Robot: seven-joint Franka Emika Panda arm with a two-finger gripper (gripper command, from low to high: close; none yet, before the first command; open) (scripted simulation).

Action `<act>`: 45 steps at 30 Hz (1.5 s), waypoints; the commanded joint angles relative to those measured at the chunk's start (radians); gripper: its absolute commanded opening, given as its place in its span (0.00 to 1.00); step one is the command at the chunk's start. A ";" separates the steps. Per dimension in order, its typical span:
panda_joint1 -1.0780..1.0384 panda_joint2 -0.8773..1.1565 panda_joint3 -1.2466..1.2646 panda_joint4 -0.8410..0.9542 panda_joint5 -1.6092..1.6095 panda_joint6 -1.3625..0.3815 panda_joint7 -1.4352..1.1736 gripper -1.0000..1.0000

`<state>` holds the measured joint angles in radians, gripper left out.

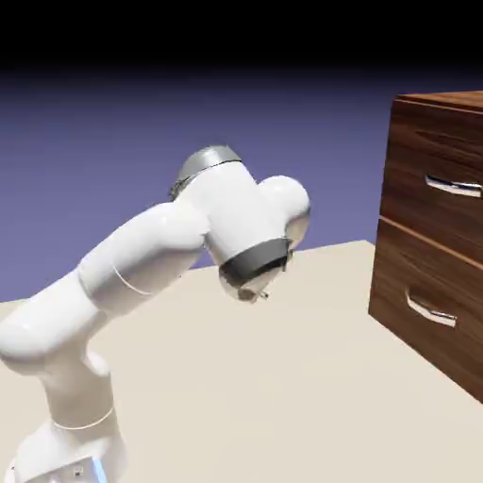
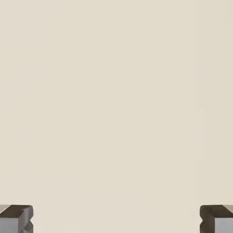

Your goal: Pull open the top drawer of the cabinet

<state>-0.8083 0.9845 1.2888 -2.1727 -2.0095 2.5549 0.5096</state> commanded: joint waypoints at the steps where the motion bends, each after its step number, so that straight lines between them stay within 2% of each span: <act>1: -0.018 0.034 0.028 0.014 -0.044 -0.010 -0.005 0.50; 19: -0.337 0.639 0.530 0.262 -0.826 -0.198 -0.095 0.50; 21: -0.342 0.648 0.537 0.265 -0.837 -0.201 -0.096 0.50; 28: -0.206 0.633 0.532 0.486 -0.840 -0.116 -0.122 0.50; 29: -0.206 0.633 0.532 0.486 -0.840 -0.116 -0.122 0.00; 45: -0.552 0.671 0.555 -0.057 -0.812 -0.314 -0.068 0.00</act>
<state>-1.3607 1.6553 1.8435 -2.2301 -2.8176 2.2410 0.4398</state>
